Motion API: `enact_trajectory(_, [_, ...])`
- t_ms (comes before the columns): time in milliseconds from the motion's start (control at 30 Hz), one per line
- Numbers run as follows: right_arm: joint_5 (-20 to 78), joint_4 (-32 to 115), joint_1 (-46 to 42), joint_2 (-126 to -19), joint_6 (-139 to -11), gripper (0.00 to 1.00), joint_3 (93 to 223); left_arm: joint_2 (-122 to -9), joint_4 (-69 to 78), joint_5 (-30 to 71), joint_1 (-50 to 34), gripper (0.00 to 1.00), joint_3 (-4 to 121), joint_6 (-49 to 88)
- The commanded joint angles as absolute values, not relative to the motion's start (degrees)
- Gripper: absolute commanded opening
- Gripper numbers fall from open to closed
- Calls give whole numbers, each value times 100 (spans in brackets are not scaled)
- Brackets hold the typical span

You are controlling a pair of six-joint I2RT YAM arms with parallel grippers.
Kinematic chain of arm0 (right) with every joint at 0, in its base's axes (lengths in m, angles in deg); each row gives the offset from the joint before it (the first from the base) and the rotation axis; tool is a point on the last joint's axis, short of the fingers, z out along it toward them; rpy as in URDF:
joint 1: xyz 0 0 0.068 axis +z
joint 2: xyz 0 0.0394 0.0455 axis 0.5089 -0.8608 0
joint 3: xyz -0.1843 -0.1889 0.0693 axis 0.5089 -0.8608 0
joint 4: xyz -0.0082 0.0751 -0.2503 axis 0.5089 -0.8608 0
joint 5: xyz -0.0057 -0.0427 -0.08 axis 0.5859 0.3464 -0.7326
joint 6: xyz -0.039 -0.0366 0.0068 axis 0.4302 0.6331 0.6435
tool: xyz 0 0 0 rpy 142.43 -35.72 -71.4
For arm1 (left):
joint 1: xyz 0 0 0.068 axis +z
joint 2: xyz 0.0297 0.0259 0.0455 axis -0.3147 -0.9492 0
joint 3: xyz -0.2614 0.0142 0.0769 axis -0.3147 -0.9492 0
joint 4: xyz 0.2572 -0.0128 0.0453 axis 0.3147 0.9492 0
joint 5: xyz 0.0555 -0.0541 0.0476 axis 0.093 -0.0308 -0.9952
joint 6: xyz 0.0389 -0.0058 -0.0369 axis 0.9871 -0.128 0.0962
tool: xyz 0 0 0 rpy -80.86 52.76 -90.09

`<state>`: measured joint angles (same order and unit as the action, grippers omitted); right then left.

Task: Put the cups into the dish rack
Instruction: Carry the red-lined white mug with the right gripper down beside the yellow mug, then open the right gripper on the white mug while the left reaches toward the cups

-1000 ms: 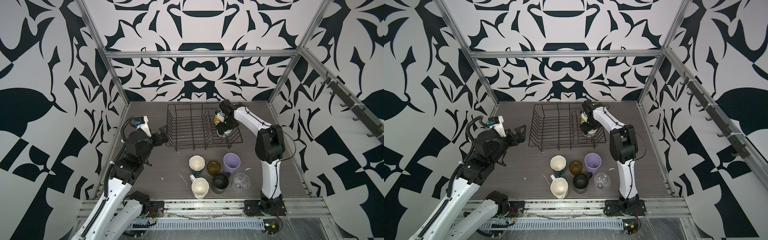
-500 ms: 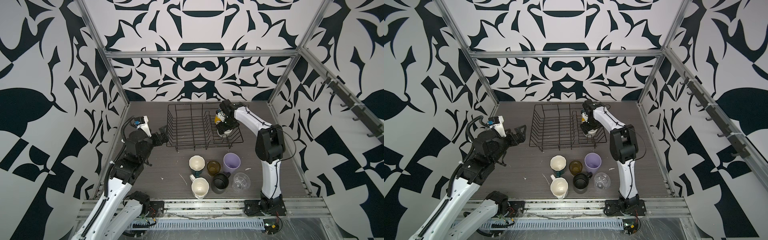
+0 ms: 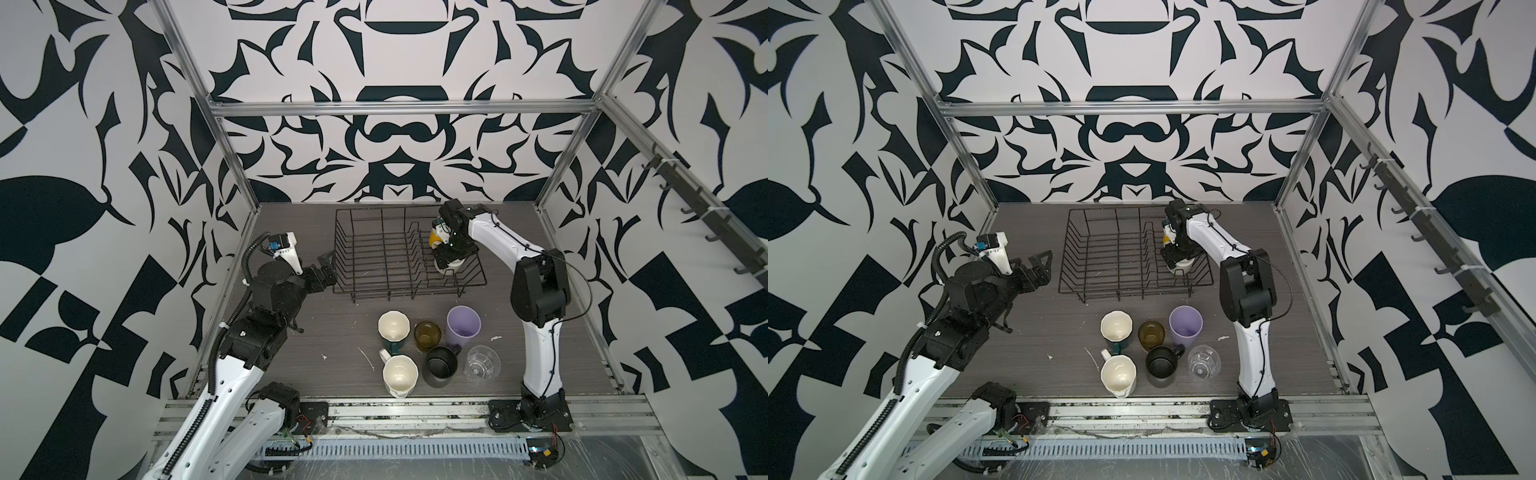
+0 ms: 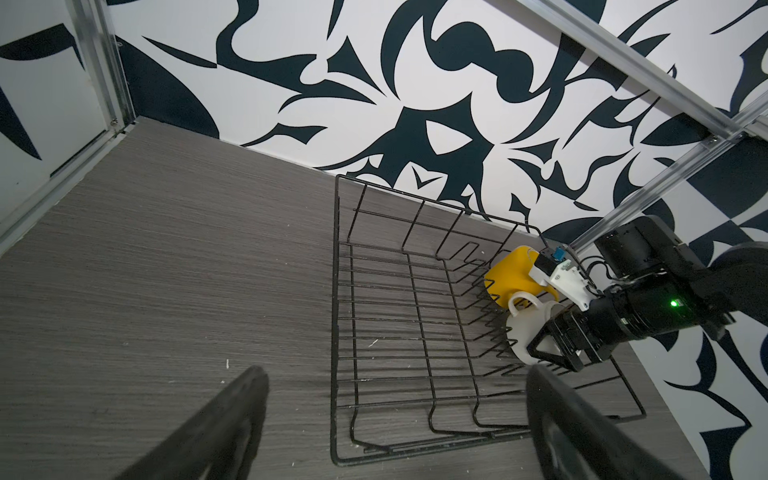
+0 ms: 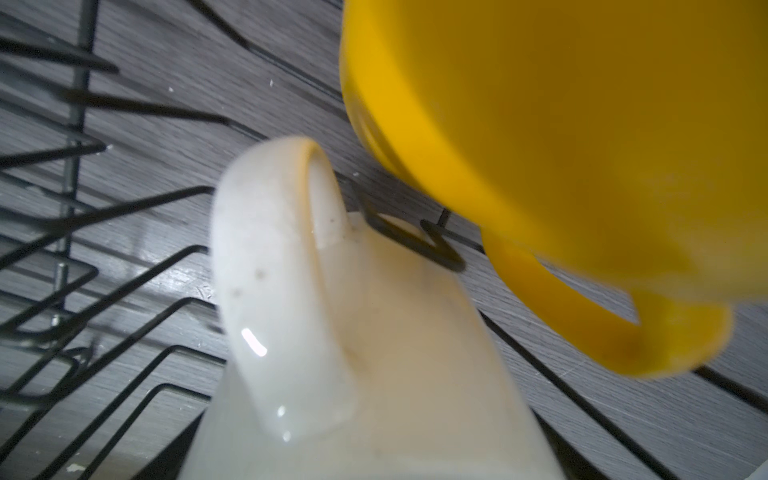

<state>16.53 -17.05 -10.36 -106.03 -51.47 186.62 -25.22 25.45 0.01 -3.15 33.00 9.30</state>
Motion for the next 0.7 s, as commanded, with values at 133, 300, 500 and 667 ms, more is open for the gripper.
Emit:
enact_trajectory(133, [1453, -1772, -1111, -10308, -5292, 94, 18842, -2423, 2718, -113, -301, 99, 3306, 972])
enact_trajectory(300, [1480, -1776, -1108, -10275, -5298, 96, 18858, -2421, 2727, -118, -301, 99, 3300, 972])
enact_trajectory(500, [1595, -1720, -1091, -10092, -5336, 96, 18885, -2414, 2740, -144, -297, 99, 3308, 965])
enact_trajectory(667, [1710, -1654, -1082, -9877, -5376, 96, 18886, -2421, 2777, -175, -301, 99, 3324, 954])
